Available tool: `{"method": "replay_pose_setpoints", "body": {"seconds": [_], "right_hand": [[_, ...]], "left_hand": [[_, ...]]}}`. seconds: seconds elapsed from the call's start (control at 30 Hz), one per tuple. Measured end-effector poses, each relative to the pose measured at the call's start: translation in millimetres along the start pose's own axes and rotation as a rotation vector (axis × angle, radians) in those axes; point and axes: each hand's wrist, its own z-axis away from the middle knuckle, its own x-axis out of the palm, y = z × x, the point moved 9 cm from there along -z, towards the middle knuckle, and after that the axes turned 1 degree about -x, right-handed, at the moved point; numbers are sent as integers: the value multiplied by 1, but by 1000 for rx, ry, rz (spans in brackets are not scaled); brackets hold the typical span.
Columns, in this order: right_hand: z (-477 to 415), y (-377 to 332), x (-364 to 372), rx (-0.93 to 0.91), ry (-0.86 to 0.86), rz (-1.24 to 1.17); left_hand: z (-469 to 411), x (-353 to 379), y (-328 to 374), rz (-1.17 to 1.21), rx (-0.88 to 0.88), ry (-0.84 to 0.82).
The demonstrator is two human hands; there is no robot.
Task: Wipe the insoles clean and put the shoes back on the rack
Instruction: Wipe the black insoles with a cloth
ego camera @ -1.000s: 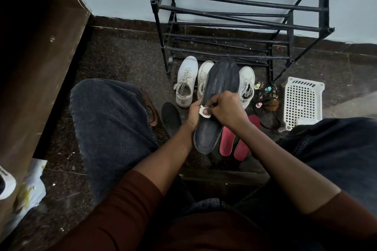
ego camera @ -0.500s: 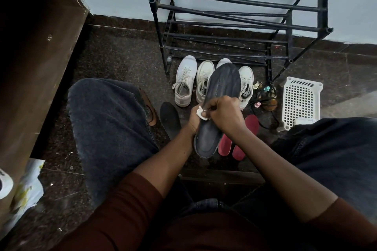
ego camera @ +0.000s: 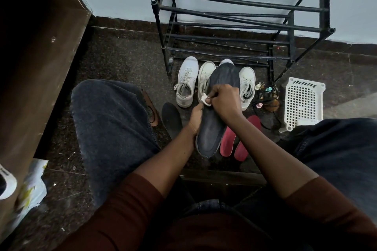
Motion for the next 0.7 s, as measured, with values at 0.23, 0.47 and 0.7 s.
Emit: {"method": "replay_pose_setpoints", "body": {"seconds": [0.23,0.47,0.7], "right_hand": [[29,9,15,-22,-213,-52],[6,9,3,19,-17,-33],[12,0,11,-17,-60,-31]], "left_hand": [[-10,-10,7,-185,22,-23],[-4,-1,1,-135,29,-111],[-9,-8,11,-159,69,-69]]}}
